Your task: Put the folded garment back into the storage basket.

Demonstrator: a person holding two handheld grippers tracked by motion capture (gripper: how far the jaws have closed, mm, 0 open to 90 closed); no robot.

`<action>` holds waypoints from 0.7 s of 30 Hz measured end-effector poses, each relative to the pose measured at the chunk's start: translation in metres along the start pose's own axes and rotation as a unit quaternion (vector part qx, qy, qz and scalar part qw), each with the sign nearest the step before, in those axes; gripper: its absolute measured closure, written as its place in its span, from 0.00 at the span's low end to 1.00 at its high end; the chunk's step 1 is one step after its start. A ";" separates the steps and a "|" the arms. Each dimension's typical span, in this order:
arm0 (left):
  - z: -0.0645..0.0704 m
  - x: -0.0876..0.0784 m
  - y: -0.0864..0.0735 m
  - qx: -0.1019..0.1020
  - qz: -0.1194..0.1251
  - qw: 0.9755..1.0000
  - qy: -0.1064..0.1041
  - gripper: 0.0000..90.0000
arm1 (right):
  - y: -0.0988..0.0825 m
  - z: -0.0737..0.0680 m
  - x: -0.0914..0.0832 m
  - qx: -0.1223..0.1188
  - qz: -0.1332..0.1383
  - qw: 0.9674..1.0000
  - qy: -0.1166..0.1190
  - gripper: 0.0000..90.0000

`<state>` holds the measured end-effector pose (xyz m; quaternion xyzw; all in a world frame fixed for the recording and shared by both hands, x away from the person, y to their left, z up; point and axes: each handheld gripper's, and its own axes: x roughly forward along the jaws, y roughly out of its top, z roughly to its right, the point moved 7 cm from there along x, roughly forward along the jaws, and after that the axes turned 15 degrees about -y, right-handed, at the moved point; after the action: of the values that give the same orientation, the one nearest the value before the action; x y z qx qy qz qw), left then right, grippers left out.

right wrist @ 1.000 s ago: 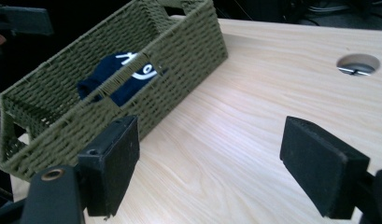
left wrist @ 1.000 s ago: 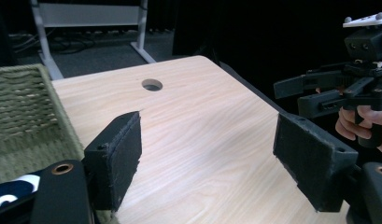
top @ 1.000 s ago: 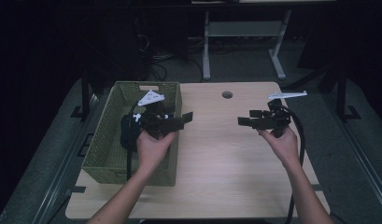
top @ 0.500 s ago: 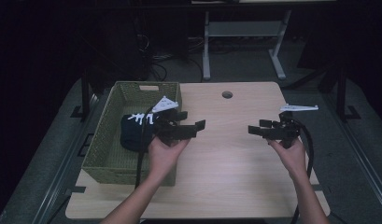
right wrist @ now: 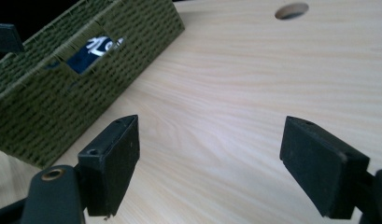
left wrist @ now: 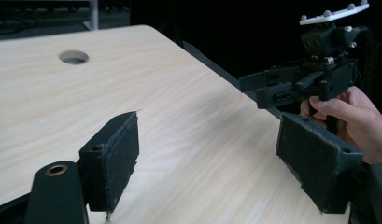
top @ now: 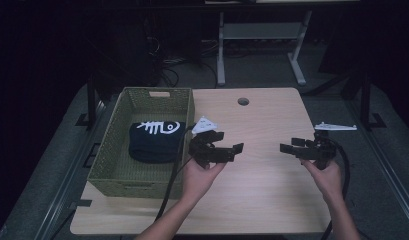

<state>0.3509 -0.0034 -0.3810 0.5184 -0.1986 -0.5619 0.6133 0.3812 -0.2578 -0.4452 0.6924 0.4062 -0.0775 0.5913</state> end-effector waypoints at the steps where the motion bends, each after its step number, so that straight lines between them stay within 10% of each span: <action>1: 0.001 0.004 -0.004 0.000 -0.004 1.000 -0.003 0.23 | -0.002 0.002 0.000 -0.002 -0.002 1.000 -0.002 0.22; 21: 0.001 0.036 -0.057 -0.036 -0.002 0.999 -0.020 0.22 | -0.052 0.030 -0.010 0.012 -0.029 0.999 -0.033 0.23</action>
<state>0.3327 -0.0264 -0.4421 0.4852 -0.1895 -0.5802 0.6261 0.3520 -0.2904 -0.4871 0.6842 0.4054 -0.1226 0.5938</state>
